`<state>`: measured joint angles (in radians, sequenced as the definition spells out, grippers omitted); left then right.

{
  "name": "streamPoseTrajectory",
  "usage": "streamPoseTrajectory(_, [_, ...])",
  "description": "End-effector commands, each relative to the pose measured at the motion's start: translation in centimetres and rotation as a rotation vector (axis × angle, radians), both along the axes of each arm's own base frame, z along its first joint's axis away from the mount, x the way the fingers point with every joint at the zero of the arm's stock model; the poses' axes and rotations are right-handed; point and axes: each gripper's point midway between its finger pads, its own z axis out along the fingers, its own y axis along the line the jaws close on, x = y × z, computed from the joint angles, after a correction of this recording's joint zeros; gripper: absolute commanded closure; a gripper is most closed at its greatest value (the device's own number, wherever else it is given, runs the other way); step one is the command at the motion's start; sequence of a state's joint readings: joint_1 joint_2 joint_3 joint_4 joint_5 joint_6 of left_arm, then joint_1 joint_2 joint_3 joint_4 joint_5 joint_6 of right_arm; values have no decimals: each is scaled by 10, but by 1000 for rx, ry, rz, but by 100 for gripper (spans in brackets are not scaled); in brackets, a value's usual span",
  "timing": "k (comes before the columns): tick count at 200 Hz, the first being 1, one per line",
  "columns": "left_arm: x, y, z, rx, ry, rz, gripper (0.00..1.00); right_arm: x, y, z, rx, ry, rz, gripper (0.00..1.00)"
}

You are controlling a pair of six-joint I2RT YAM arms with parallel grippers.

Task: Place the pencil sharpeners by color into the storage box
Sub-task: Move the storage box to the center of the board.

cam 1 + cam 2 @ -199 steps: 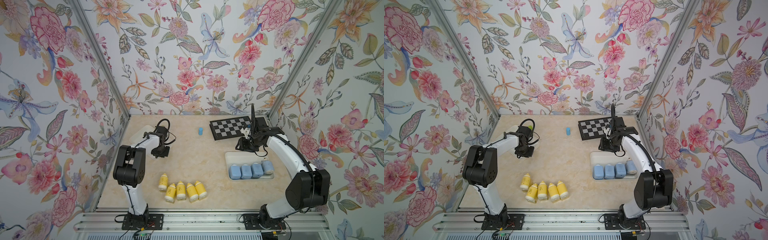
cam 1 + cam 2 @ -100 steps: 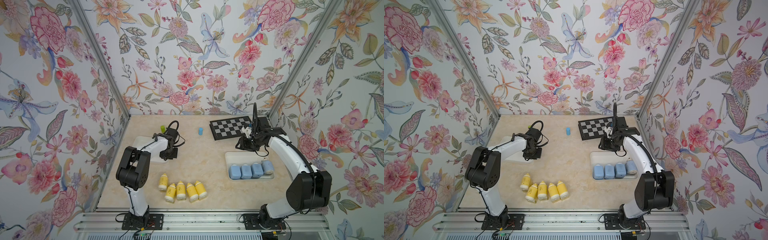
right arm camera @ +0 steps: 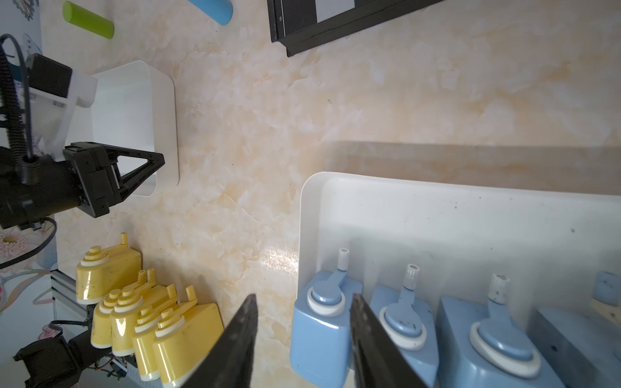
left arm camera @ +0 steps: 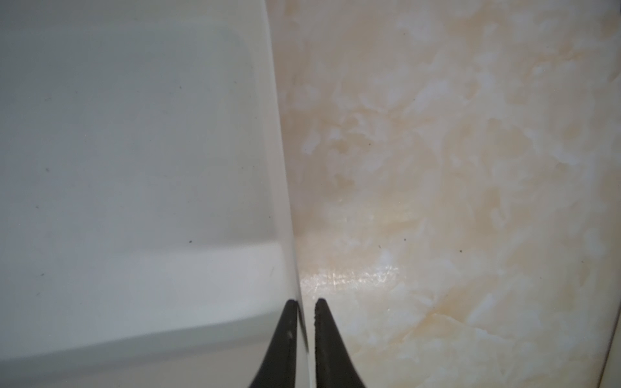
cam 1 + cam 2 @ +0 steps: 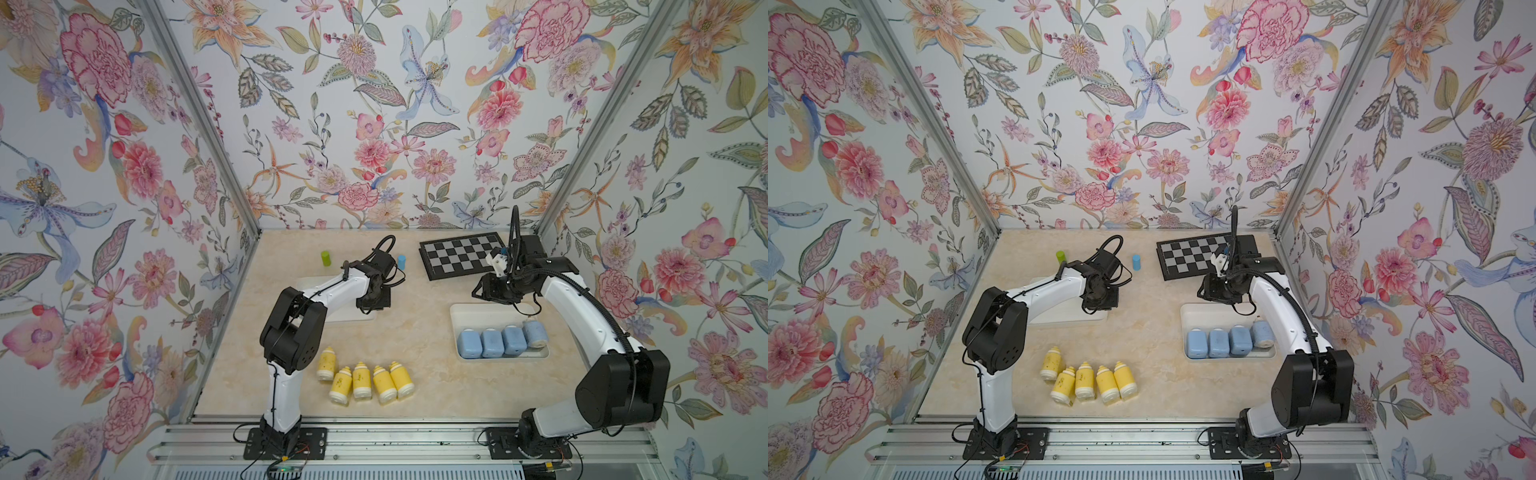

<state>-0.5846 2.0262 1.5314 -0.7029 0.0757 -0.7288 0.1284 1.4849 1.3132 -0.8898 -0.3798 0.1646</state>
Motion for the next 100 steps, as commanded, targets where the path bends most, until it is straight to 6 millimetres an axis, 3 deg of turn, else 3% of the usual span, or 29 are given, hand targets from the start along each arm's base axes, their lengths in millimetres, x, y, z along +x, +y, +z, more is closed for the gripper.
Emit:
streamPoseTrajectory(1, [4,-19,-1,-22,8,23,85,-2,1,7,22,-32,10,54])
streamPoseTrajectory(29, [9,-37,-3,-24,8,2,83,-5,1,9,25,-40,9,53])
streamPoseTrajectory(52, [11,-40,0,-18,-2,2,77,-6,1,11,29,-45,7,53])
streamPoseTrajectory(100, [13,-33,33,-17,-78,6,63,-14,1,12,23,-47,-11,52])
